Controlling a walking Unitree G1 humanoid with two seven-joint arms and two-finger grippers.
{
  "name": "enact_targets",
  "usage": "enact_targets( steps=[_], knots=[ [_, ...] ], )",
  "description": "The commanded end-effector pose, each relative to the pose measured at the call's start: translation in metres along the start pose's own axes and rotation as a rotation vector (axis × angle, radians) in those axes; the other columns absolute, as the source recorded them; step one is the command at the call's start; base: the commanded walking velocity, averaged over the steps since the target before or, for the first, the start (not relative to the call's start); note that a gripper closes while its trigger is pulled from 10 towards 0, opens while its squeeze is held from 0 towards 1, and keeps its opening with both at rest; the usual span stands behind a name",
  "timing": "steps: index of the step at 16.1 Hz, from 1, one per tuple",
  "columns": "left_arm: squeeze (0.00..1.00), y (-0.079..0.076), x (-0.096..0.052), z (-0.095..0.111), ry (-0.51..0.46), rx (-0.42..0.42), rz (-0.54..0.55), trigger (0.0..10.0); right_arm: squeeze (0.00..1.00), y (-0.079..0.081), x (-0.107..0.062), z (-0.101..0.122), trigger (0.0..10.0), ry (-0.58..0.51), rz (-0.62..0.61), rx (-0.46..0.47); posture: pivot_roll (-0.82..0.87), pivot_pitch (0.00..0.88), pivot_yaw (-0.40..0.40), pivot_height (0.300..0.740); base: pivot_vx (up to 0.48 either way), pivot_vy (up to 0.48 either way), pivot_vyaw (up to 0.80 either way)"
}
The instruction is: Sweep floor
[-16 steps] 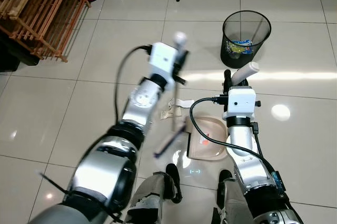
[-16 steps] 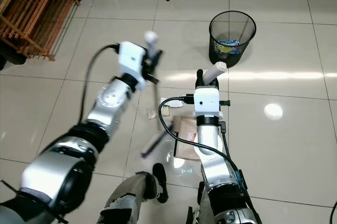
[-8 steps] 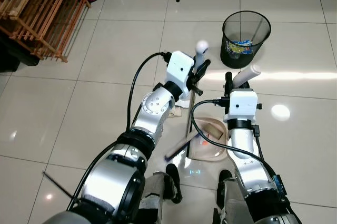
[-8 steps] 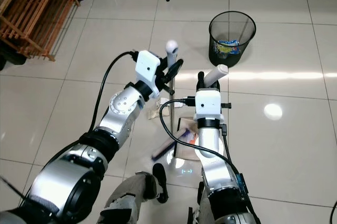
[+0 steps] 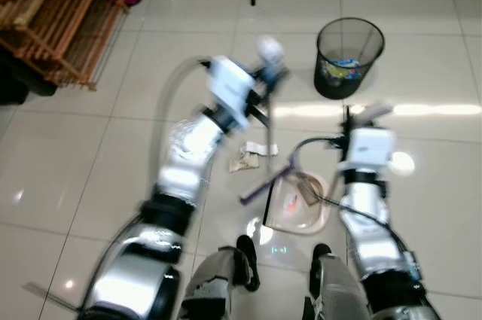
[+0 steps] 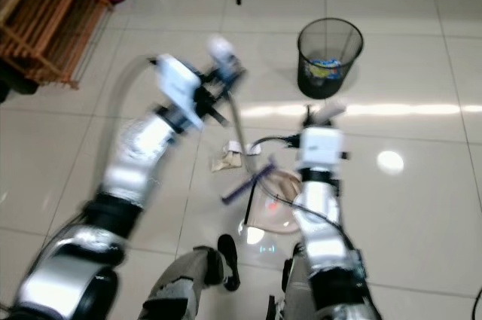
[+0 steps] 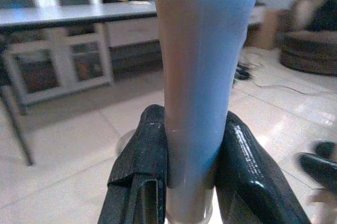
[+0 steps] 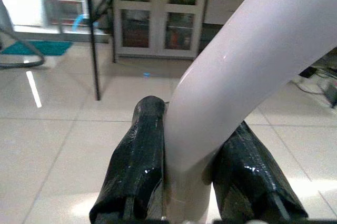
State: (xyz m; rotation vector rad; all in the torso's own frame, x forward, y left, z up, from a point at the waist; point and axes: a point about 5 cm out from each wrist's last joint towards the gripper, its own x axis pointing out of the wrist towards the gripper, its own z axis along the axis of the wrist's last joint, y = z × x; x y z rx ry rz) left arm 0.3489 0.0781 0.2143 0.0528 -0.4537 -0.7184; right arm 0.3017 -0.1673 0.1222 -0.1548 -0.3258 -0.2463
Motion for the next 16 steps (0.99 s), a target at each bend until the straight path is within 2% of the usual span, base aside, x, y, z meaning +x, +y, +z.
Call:
enact_targets(
  steps=[1, 2, 3, 4, 5, 7, 9, 11, 12, 16],
  knots=[
    [0.0, 0.012, -0.006, 0.018, -0.042, -0.001, 0.04, 10.0, 0.0, -0.011, -0.003, -0.011, 10.0, 0.064, -0.043, -0.021, 0.04, 0.244, 0.154, 0.74, 0.0, 0.0, 0.0],
    [0.0, 0.013, -0.007, 0.019, -0.042, -0.005, 0.046, 10.0, 0.0, -0.012, -0.003, -0.01, 10.0, 0.063, -0.048, -0.02, 0.04, 0.244, 0.154, 0.74, 0.0, 0.0, 0.0],
    [0.0, 0.031, -0.024, 0.032, -0.025, 0.065, 0.112, 10.0, 0.0, -0.031, 0.008, -0.006, 10.0, 0.065, -0.115, -0.003, 0.02, 0.206, 0.135, 0.74, 0.0, 0.0, 0.0],
    [0.0, 0.051, -0.036, 0.037, 0.043, 0.157, 0.213, 10.0, 0.0, -0.045, 0.018, 0.001, 10.0, 0.067, -0.158, 0.036, 0.02, 0.199, 0.133, 0.74, 0.0, 0.0, 0.0],
    [0.0, 0.06, -0.04, 0.034, 0.1, 0.188, 0.261, 10.0, 0.0, -0.049, 0.022, 0.004, 10.0, 0.068, -0.168, 0.052, 0.01, 0.198, 0.132, 0.74, 0.0, 0.0, 0.0],
    [0.0, 0.07, -0.049, 0.035, 0.168, 0.234, 0.321, 10.0, 0.0, -0.057, 0.028, 0.013, 10.0, 0.062, -0.183, 0.055, -0.01, 0.19, 0.128, 0.74, 0.0, 0.0, 0.0],
    [0.0, 0.076, -0.069, 0.03, 0.226, 0.218, 0.414, 10.0, 0.0, -0.075, 0.041, 0.039, 10.0, 0.048, -0.203, 0.059, -0.03, 0.164, 0.12, 0.74, 0.0, 0.0, 0.0],
    [0.0, 0.069, -0.081, 0.018, 0.277, 0.164, 0.489, 10.0, 0.0, -0.084, 0.05, 0.068, 10.0, -0.005, -0.166, 0.113, -0.03, 0.162, 0.123, 0.74, 0.0, 0.0, 0.0],
    [0.0, 0.059, -0.083, 0.01, 0.303, 0.159, 0.5, 10.0, 0.0, -0.083, 0.051, 0.087, 10.0, -0.045, -0.116, 0.144, -0.04, 0.145, 0.129, 0.74, 0.0, 0.0, 0.0],
    [0.0, 0.051, -0.091, -0.016, 0.389, 0.128, 0.558, 10.0, 0.0, -0.083, 0.048, 0.11, 10.0, -0.057, -0.096, 0.183, -0.07, 0.136, 0.139, 0.74, 0.0, 0.0, 0.0]
  ],
)
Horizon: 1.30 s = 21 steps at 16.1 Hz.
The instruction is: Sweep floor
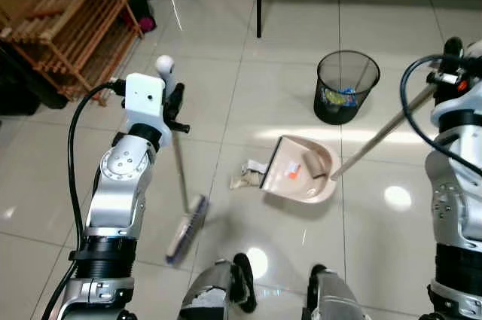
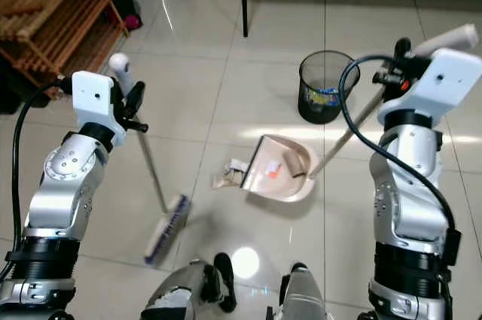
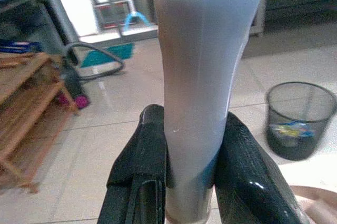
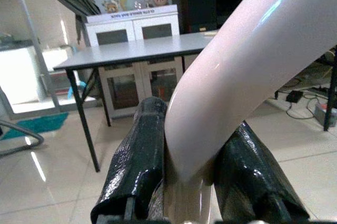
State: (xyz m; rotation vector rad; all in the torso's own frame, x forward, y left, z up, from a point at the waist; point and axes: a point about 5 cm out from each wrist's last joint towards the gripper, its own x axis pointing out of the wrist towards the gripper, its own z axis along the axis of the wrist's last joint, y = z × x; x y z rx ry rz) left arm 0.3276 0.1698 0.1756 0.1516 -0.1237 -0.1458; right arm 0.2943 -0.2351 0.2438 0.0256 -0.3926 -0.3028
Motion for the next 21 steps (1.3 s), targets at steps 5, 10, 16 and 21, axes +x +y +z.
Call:
enact_targets(
  steps=[5, 10, 16, 21],
  knots=[
    [0.0, -0.001, -0.012, -0.001, 0.006, 0.049, 0.035, 10.0, 0.0, 0.001, 0.003, 0.016, 10.0, -0.001, 0.003, 0.113, -0.02, 0.12, 0.107, 0.74, 0.0, -0.418, 0.0],
    [0.0, -0.005, -0.011, 0.001, -0.006, 0.045, 0.046, 10.0, 0.0, 0.006, 0.007, 0.016, 10.0, 0.013, 0.017, 0.126, -0.02, 0.117, 0.096, 0.74, 0.0, -0.48, 0.0],
    [0.0, -0.023, -0.007, 0.001, -0.027, 0.022, 0.001, 10.0, 0.0, 0.007, 0.006, 0.02, 10.0, -0.011, 0.01, 0.097, -0.05, 0.098, 0.105, 0.74, 0.0, -0.452, 0.0],
    [0.0, -0.023, -0.007, 0.001, -0.027, 0.022, 0.001, 10.0, 0.0, 0.007, 0.006, 0.02, 10.0, -0.011, 0.01, 0.097, -0.05, 0.098, 0.105, 0.74, 0.0, -0.311, 0.0]
  ],
)
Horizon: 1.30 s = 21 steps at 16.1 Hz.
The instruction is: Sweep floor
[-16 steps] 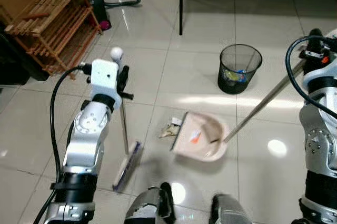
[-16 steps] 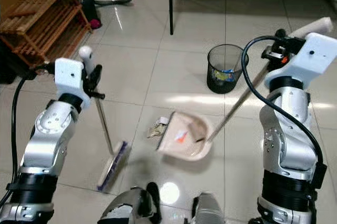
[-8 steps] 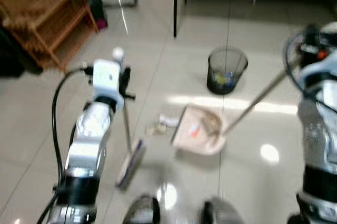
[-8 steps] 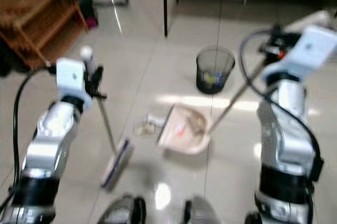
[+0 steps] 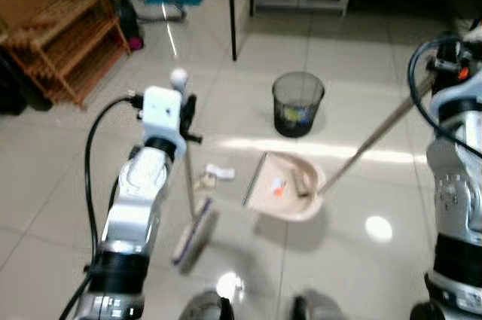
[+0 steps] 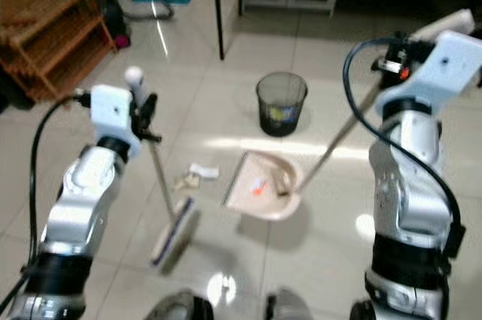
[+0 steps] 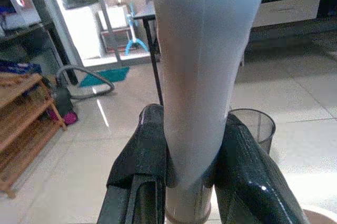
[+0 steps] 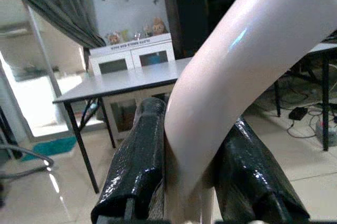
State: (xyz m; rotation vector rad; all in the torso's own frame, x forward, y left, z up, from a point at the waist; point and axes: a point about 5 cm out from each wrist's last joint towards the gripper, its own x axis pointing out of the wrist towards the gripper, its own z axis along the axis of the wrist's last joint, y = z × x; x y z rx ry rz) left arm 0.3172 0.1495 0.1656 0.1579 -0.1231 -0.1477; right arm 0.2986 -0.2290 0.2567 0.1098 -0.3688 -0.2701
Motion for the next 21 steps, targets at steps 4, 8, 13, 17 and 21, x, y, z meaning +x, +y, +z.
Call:
enact_targets(
  steps=[4, 8, 13, 17, 21],
  knots=[
    [0.0, 0.0, 0.001, 0.006, -0.027, 0.016, 0.004, 10.0, 0.0, 0.0, -0.001, 0.01, 10.0, -0.048, -0.003, 0.013, -0.05, 0.098, 0.105, 0.74, 0.0, -0.311, 0.0],
    [0.0, 0.0, 0.001, 0.006, -0.027, 0.016, 0.004, 10.0, 0.0, 0.0, -0.001, 0.01, 10.0, -0.048, -0.003, 0.013, -0.05, 0.098, 0.105, 0.74, 0.0, -0.311, 0.0],
    [0.0, 0.003, 0.001, 0.014, -0.083, -0.045, 0.025, 10.0, 0.0, 0.014, 0.006, 0.007, 10.0, -0.033, 0.031, 0.002, -0.04, 0.092, 0.074, 0.74, 0.134, -0.187, 0.0],
    [0.0, 0.003, -0.002, 0.014, -0.096, -0.048, 0.031, 10.0, 0.0, 0.017, 0.007, 0.006, 10.0, -0.026, 0.046, 0.003, -0.04, 0.09, 0.068, 0.74, 0.063, 0.0, 0.0],
    [0.0, 0.003, -0.002, 0.013, -0.095, -0.07, 0.036, 10.0, 0.0, 0.019, 0.007, 0.005, 10.0, -0.025, 0.05, 0.0, -0.05, 0.091, 0.065, 0.74, 0.0, 0.0, 0.0]
  ],
)
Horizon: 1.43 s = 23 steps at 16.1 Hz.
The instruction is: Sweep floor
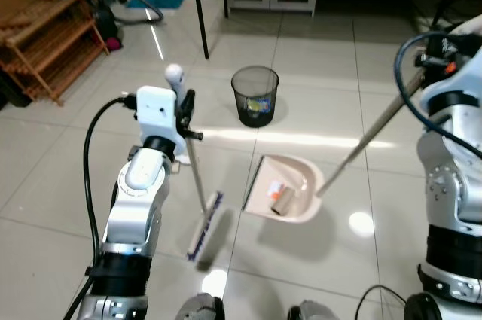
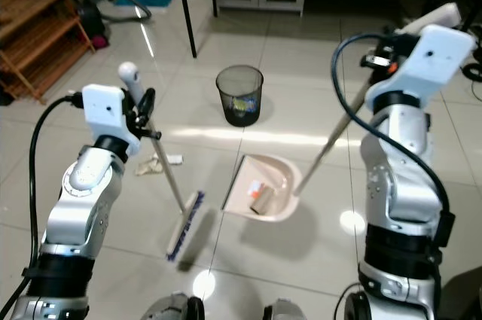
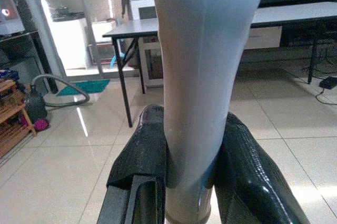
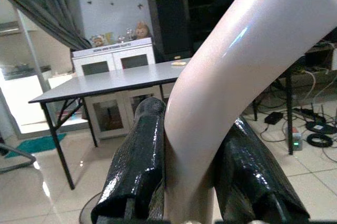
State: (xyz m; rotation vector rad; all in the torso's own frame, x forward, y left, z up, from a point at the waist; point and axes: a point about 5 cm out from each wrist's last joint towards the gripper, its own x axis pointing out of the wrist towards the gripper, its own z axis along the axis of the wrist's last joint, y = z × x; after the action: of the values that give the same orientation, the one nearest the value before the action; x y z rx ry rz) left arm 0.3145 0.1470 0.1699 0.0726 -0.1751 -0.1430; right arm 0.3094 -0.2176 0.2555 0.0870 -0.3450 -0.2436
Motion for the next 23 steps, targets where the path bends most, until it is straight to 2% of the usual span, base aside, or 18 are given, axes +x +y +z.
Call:
enact_targets(
  steps=[1, 8, 15, 23],
  knots=[
    [0.0, 0.005, 0.0, 0.009, -0.04, 0.012, 0.019, 10.0, 0.0, 0.005, 0.001, 0.01, 10.0, -0.047, 0.022, 0.021, -0.05, 0.092, 0.064, 0.74, 0.0, 0.0, 0.0],
    [0.0, 0.005, -0.004, 0.005, -0.022, 0.016, 0.014, 10.0, 0.0, 0.005, -0.006, 0.007, 10.0, -0.103, 0.04, -0.025, -0.04, 0.093, 0.053, 0.74, 0.0, 0.0, 0.0],
    [0.0, 0.013, -0.009, 0.009, -0.026, 0.061, 0.046, 10.0, 0.0, 0.013, -0.007, -0.004, 10.0, -0.1, 0.071, -0.043, -0.01, 0.105, 0.01, 0.74, 0.0, 0.0, 0.0],
    [0.0, 0.012, -0.011, 0.013, -0.032, 0.08, 0.028, 10.0, 0.0, 0.015, -0.009, -0.013, 10.0, -0.071, 0.074, -0.039, 0.0, 0.117, 0.021, 0.74, 0.031, 0.0, 0.0]
  ],
)
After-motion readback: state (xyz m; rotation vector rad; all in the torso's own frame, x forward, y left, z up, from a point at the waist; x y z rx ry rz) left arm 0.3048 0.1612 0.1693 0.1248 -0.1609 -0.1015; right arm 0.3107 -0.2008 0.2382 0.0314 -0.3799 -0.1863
